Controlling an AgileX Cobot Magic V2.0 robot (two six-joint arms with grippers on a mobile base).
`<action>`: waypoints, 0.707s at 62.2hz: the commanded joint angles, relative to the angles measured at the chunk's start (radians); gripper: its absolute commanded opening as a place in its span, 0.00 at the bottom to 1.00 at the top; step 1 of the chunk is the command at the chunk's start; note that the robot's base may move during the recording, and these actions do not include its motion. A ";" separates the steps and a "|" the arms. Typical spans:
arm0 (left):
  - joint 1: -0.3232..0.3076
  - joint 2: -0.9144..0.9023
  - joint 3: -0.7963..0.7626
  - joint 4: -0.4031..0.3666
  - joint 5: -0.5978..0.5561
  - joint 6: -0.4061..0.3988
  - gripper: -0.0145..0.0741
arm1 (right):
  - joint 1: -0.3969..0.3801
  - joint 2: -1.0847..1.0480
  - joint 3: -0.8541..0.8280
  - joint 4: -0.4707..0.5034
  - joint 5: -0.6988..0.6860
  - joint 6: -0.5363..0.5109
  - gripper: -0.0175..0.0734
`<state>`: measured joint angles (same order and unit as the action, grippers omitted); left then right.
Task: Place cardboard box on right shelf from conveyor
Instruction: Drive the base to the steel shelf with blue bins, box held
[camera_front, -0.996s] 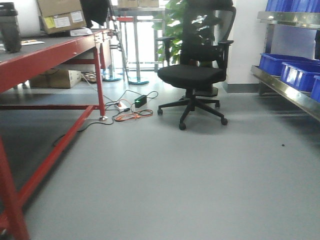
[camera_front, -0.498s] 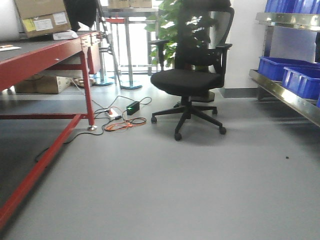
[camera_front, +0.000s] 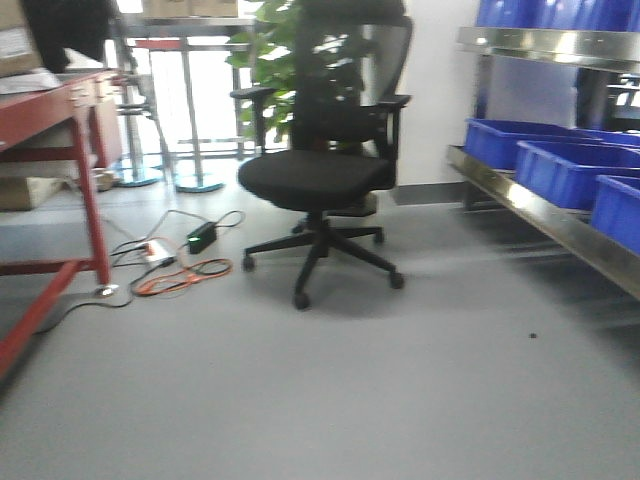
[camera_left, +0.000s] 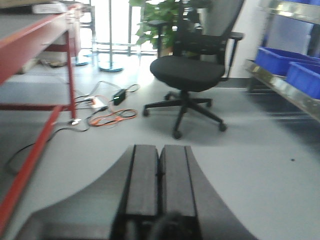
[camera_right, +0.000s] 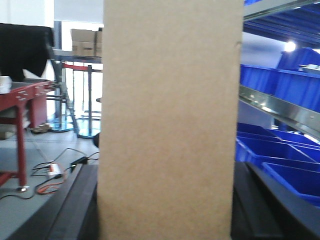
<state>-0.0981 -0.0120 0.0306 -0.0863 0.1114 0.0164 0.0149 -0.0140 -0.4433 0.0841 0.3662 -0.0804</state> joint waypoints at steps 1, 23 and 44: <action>-0.009 -0.006 -0.003 -0.003 -0.081 -0.001 0.03 | -0.006 -0.008 -0.028 -0.002 -0.104 -0.008 0.54; -0.009 -0.006 -0.003 -0.003 -0.081 -0.001 0.03 | -0.006 -0.008 -0.028 -0.002 -0.104 -0.008 0.54; -0.009 -0.006 -0.003 -0.003 -0.081 -0.001 0.03 | -0.006 -0.008 -0.028 -0.002 -0.104 -0.008 0.54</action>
<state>-0.1000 -0.0120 0.0306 -0.0863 0.1114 0.0164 0.0149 -0.0140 -0.4433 0.0841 0.3662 -0.0804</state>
